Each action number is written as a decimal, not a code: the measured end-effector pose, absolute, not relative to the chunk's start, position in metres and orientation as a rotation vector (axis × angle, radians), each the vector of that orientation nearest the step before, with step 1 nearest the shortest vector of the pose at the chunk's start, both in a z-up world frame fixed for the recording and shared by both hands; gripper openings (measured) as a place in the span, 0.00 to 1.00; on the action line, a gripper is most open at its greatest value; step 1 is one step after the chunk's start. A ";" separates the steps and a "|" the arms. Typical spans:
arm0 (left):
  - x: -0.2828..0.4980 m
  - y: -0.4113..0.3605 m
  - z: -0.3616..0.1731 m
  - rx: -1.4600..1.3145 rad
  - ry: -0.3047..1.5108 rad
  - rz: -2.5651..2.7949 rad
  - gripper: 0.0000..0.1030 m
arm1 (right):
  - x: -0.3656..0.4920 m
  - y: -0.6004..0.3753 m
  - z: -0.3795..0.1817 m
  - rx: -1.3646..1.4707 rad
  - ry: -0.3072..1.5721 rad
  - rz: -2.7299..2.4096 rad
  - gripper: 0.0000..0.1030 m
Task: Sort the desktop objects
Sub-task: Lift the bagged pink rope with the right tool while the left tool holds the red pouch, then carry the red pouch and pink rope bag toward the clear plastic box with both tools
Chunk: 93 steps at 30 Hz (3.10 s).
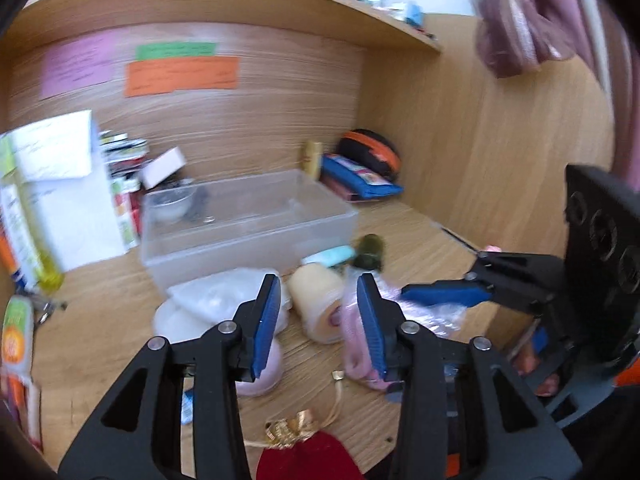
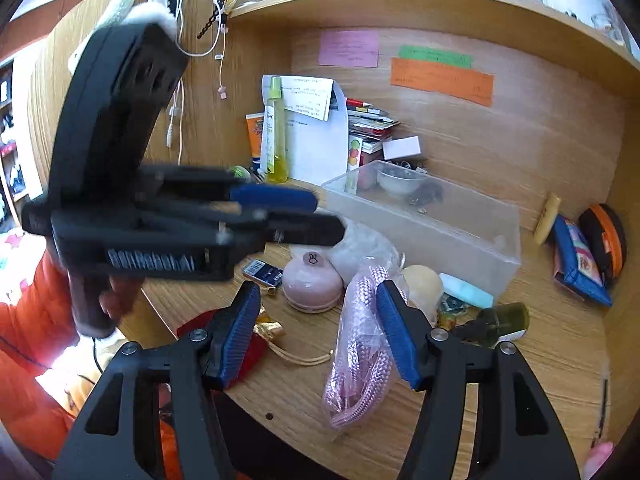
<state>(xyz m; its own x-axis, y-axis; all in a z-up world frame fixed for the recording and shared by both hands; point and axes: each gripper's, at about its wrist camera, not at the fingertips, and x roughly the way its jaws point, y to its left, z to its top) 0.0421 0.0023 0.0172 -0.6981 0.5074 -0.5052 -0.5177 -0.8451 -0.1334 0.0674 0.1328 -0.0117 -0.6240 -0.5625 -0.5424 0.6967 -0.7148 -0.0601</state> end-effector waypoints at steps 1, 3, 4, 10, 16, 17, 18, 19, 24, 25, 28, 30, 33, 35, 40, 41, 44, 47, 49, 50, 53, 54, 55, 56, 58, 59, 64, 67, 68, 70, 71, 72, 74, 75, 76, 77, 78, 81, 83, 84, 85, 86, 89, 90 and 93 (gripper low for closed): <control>0.038 0.005 0.020 -0.748 0.034 2.433 0.43 | 0.069 0.132 -0.013 0.646 0.365 -2.313 0.56; 0.029 0.012 0.021 -0.816 0.046 2.371 0.44 | 0.073 0.131 -0.014 0.635 0.390 -2.312 0.56; 0.025 0.018 0.019 -0.851 0.065 2.347 0.44 | 0.075 0.131 -0.014 0.629 0.391 -2.305 0.56; 0.016 0.033 0.017 -0.921 0.166 2.301 0.45 | 0.081 0.129 -0.016 0.613 0.413 -2.299 0.56; 0.023 0.034 0.017 -0.910 0.210 2.317 0.47 | 0.080 0.140 -0.010 0.625 0.413 -2.318 0.54; 0.024 0.034 0.017 -0.907 0.216 2.322 0.47 | 0.079 0.142 -0.009 0.627 0.419 -2.337 0.54; 0.024 0.034 0.017 -0.906 0.214 2.322 0.47 | 0.078 0.146 -0.009 0.635 0.421 -2.354 0.54; 0.023 0.032 0.016 -0.909 0.207 2.324 0.47 | 0.076 0.150 -0.009 0.647 0.412 -2.360 0.54; 0.023 0.029 0.015 -0.906 0.189 2.332 0.50 | 0.054 0.154 -0.027 0.791 0.363 -2.350 0.55; 0.023 0.029 0.015 -0.905 0.186 2.334 0.51 | 0.050 0.151 -0.032 0.813 0.364 -2.347 0.54; 0.021 0.028 0.015 -0.910 0.173 2.342 0.52 | 0.041 0.138 -0.042 0.840 0.354 -2.331 0.29; 0.021 0.026 0.016 -0.915 0.174 2.359 0.52 | 0.039 0.133 -0.045 0.858 0.326 -2.297 0.20; 0.026 0.016 0.025 -0.875 0.166 2.397 0.52 | 0.041 0.130 -0.044 0.844 0.334 -2.308 0.18; 0.030 0.006 0.030 -0.858 0.149 2.418 0.59 | 0.043 0.133 -0.042 0.851 0.313 -2.303 0.18; 0.049 -0.017 0.025 -0.886 0.155 2.489 0.67 | 0.044 0.143 -0.027 0.818 0.247 -2.311 0.17; 0.053 -0.021 0.020 -0.914 0.159 2.490 0.68 | 0.046 0.146 -0.024 0.802 0.240 -2.321 0.17; 0.065 -0.023 0.002 -1.000 0.195 2.493 0.69 | 0.049 0.151 -0.013 0.761 0.241 -2.352 0.18; 0.076 -0.018 -0.019 -1.082 0.200 2.465 0.72 | 0.050 0.158 -0.008 0.752 0.217 -2.361 0.18; 0.079 -0.012 -0.032 -1.118 0.226 2.455 0.76 | 0.050 0.162 -0.009 0.758 0.198 -2.362 0.18; 0.080 -0.008 -0.039 -1.133 0.249 2.455 0.78 | 0.048 0.162 -0.010 0.767 0.190 -2.360 0.18; 0.078 -0.002 -0.052 -1.169 0.259 2.453 0.80 | 0.047 0.163 -0.015 0.791 0.184 -2.353 0.18; 0.077 0.001 -0.055 -1.176 0.257 2.455 0.80 | 0.048 0.163 -0.018 0.799 0.186 -2.353 0.18; 0.075 0.002 -0.059 -1.177 0.257 2.464 0.80 | 0.048 0.164 -0.020 0.805 0.187 -2.350 0.18; 0.073 0.003 -0.063 -1.179 0.259 2.474 0.80 | 0.048 0.165 -0.022 0.811 0.184 -2.347 0.18; 0.071 0.004 -0.073 -1.196 0.245 2.487 0.80 | 0.049 0.167 -0.023 0.818 0.181 -2.344 0.18; 0.068 0.003 -0.079 -1.207 0.230 2.494 0.80 | 0.049 0.168 -0.024 0.817 0.180 -2.346 0.18; 0.063 -0.002 -0.092 -1.205 0.141 2.524 0.60 | 0.050 0.174 -0.024 0.822 0.148 -2.341 0.18; 0.062 -0.007 -0.091 -1.196 0.090 2.538 0.50 | 0.051 0.177 -0.022 0.817 0.150 -2.351 0.18; 0.063 -0.008 -0.090 -1.191 0.084 2.545 0.49 | 0.052 0.177 -0.021 0.813 0.152 -2.354 0.18; 0.063 -0.007 -0.089 -1.178 0.085 2.563 0.45 | 0.053 0.180 -0.018 0.804 0.148 -2.358 0.18; 0.064 -0.007 -0.087 -1.165 0.088 2.575 0.45 | 0.053 0.181 -0.017 0.800 0.145 -2.360 0.18; 0.067 -0.006 -0.086 -1.155 0.088 2.582 0.44 | 0.052 0.182 -0.016 0.795 0.141 -2.363 0.18; 0.069 -0.005 -0.082 -1.128 0.087 2.599 0.44 | 0.052 0.184 -0.013 0.789 0.135 -2.370 0.18; 0.069 -0.004 -0.080 -1.114 0.090 2.600 0.44 | 0.051 0.184 -0.012 0.787 0.132 -2.372 0.18; 0.071 -0.003 -0.076 -1.095 0.094 2.609 0.44 | 0.051 0.185 -0.010 0.785 0.130 -2.373 0.18; 0.072 -0.002 -0.073 -1.076 0.102 2.619 0.44 | 0.050 0.185 -0.009 0.783 0.131 -2.375 0.18; 0.074 -0.001 -0.069 -1.054 0.109 2.625 0.44 | 0.050 0.186 -0.007 0.777 0.132 -2.379 0.18; 0.076 -0.001 -0.055 -0.989 0.113 2.646 0.44 | 0.047 0.187 0.000 0.761 0.128 -2.385 0.18; 0.076 -0.001 -0.044 -0.941 0.113 2.657 0.44 | 0.044 0.189 0.005 0.754 0.117 -2.385 0.18; 0.076 -0.002 -0.040 -0.924 0.115 2.663 0.44 | 0.042 0.189 0.007 0.749 0.113 -2.384 0.18; 0.075 -0.002 -0.035 -0.901 0.117 2.668 0.44 | 0.041 0.189 0.010 0.741 0.114 -2.386 0.18; 0.073 -0.002 -0.031 -0.884 0.116 2.674 0.44 | 0.040 0.189 0.012 0.734 0.116 -2.391 0.18; 0.068 -0.004 -0.018 -0.833 0.111 2.695 0.44 | 0.035 0.190 0.020 0.713 0.116 -2.399 0.18; 0.064 -0.005 -0.014 -0.819 0.105 2.701 0.44 | 0.034 0.190 0.022 0.708 0.118 -2.402 0.18; 0.056 -0.008 -0.003 -0.778 0.095 2.714 0.44 | 0.026 0.190 0.028 0.701 0.116 -2.408 0.18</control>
<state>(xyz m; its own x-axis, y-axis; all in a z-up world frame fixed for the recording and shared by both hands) 0.0559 -0.0084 -0.0033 -0.8021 0.2812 -0.5268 -0.3173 -0.9480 -0.0230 0.0260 0.1895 0.0279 -0.6664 -0.5425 -0.5115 0.5893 -0.8035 0.0844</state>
